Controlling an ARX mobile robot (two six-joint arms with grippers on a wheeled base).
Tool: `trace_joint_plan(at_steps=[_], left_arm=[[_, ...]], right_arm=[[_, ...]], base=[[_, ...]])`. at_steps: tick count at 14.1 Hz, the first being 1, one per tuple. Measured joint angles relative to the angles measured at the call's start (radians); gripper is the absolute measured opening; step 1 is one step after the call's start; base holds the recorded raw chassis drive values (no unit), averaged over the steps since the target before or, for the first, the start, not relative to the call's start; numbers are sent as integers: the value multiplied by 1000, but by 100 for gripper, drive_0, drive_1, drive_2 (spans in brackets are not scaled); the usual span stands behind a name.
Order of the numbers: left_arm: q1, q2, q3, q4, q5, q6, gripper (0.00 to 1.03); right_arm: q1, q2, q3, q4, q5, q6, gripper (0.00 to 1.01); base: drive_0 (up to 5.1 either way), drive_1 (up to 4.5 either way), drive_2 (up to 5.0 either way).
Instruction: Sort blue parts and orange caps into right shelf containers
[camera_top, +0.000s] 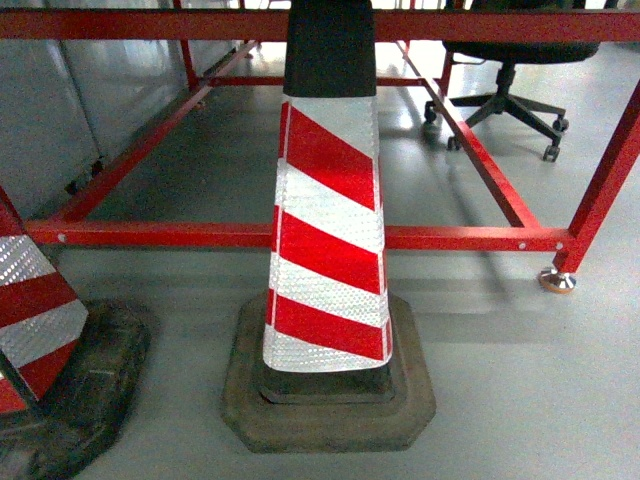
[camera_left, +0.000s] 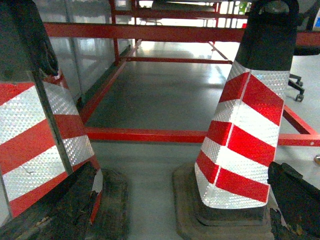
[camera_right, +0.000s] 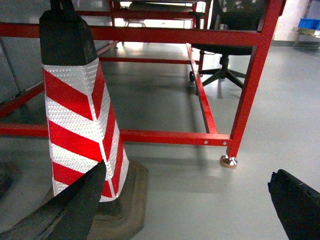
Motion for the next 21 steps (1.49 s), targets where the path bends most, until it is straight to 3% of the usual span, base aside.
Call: trace_joint_plan(at_steps=[21], left_arm=[[0, 0, 0, -1, -2, 0, 98]], right_arm=[[0, 0, 0, 0, -1, 0, 98]], base=[[2, 2, 2]])
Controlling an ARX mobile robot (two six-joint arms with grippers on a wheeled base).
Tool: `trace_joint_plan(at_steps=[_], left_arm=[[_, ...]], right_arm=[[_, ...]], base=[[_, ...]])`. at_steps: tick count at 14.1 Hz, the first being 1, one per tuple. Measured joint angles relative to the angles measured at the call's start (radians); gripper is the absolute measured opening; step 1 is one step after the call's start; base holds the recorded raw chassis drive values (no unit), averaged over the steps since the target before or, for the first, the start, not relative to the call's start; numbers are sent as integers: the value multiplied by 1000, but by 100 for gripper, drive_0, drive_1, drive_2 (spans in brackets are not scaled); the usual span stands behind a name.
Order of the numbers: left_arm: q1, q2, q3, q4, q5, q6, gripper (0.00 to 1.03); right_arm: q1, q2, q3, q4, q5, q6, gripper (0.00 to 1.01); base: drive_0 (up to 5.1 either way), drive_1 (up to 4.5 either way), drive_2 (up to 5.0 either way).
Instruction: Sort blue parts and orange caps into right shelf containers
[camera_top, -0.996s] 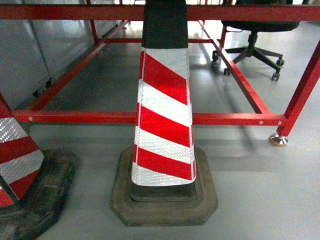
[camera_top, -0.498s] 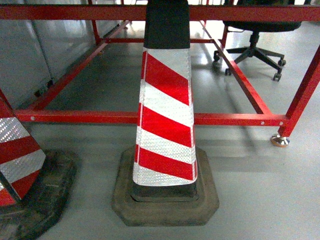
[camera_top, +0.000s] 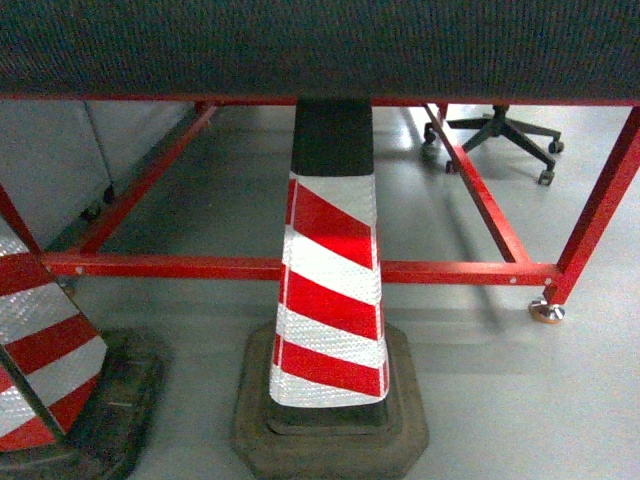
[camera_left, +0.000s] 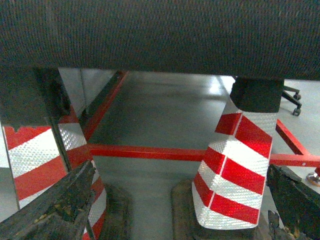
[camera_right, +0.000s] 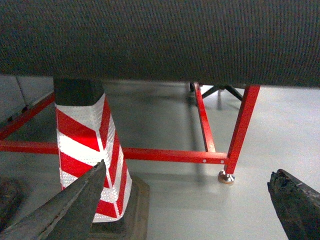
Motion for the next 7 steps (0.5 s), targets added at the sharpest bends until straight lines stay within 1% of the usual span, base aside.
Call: trace_joint_plan(at_steps=[7], left_arm=[[0, 0, 0, 1, 1, 4, 98]], right_arm=[[0, 0, 0, 0, 0, 7, 98]], base=[[0, 0, 0]])
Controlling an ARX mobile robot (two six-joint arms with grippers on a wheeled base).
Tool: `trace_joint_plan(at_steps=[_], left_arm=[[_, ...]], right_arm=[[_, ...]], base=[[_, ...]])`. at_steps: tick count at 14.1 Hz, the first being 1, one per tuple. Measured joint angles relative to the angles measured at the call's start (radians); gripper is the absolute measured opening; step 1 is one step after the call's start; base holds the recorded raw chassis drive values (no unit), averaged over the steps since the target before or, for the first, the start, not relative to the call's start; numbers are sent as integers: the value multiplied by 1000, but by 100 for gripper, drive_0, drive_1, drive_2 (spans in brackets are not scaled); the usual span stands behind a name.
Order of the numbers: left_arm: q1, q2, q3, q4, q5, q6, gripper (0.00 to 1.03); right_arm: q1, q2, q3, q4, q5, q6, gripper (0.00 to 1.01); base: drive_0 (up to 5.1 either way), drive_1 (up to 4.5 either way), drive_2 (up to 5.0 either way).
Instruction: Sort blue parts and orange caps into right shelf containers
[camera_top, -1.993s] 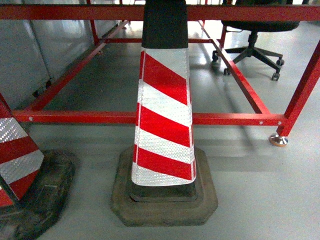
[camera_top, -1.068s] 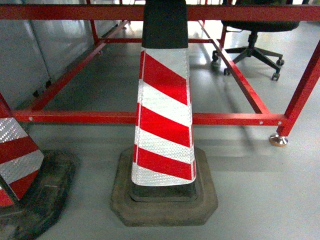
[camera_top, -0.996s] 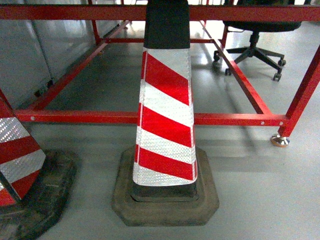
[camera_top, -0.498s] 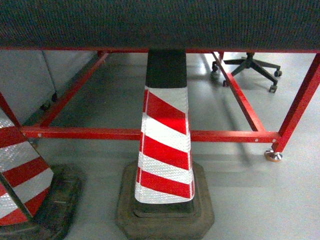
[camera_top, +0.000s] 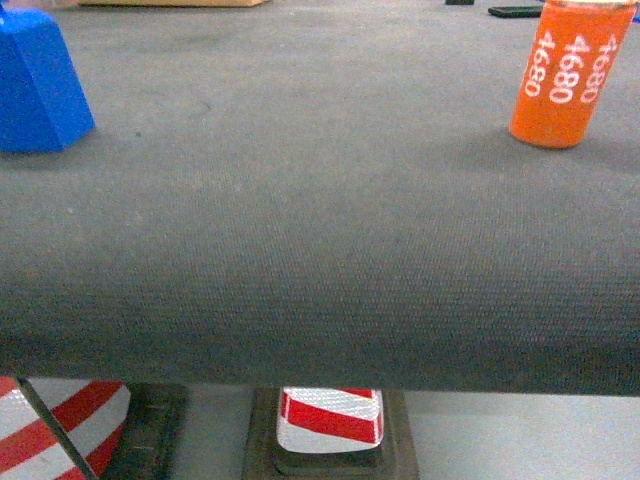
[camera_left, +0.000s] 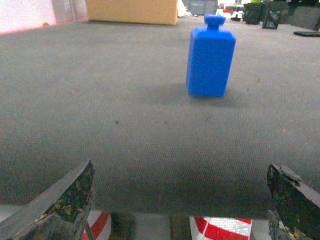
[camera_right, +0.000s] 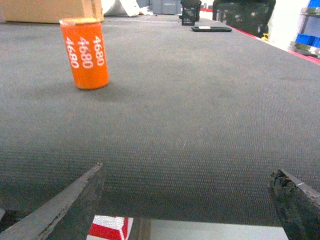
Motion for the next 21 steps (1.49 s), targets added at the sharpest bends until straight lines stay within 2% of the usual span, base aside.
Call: trace_joint_plan(at_steps=[21], left_arm=[[0, 0, 0, 0, 0, 6, 98]], right_arm=[[0, 0, 0, 0, 0, 0, 98]], base=[[0, 0, 0]])
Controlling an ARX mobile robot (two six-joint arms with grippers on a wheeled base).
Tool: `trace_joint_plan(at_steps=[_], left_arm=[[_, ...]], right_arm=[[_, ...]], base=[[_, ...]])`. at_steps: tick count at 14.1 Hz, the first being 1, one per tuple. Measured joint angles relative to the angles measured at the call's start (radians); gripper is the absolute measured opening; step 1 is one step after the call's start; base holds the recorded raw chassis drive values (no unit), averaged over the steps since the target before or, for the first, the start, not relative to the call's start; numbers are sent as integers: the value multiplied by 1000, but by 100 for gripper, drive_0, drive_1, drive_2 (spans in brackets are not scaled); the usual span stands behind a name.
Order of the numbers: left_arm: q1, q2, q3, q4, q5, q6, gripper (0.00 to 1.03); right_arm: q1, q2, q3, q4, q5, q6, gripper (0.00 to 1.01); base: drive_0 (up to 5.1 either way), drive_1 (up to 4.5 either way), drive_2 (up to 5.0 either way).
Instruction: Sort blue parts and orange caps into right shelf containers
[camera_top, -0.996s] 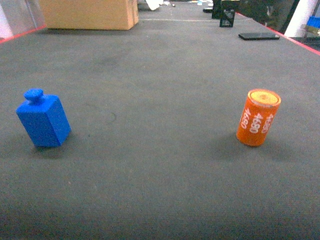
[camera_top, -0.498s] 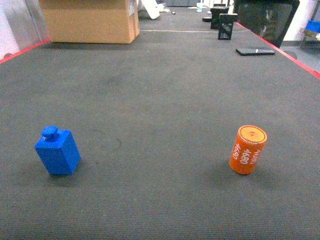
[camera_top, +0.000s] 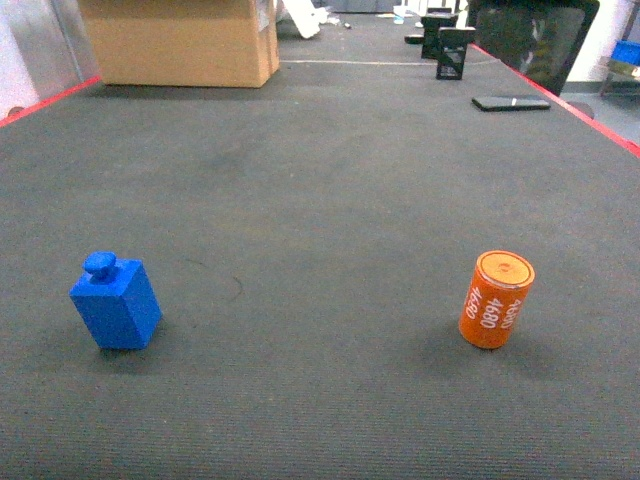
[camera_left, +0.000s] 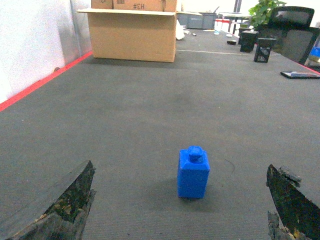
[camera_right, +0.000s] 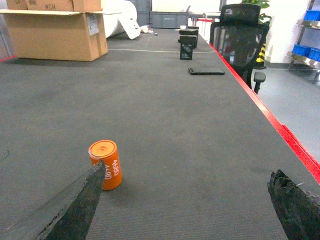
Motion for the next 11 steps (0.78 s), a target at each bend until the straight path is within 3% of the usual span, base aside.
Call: trace_joint_plan(at_steps=[11], left_arm=[[0, 0, 0, 0, 0, 0, 98]], right_arm=[[0, 0, 0, 0, 0, 0, 98]], base=[[0, 0, 0]])
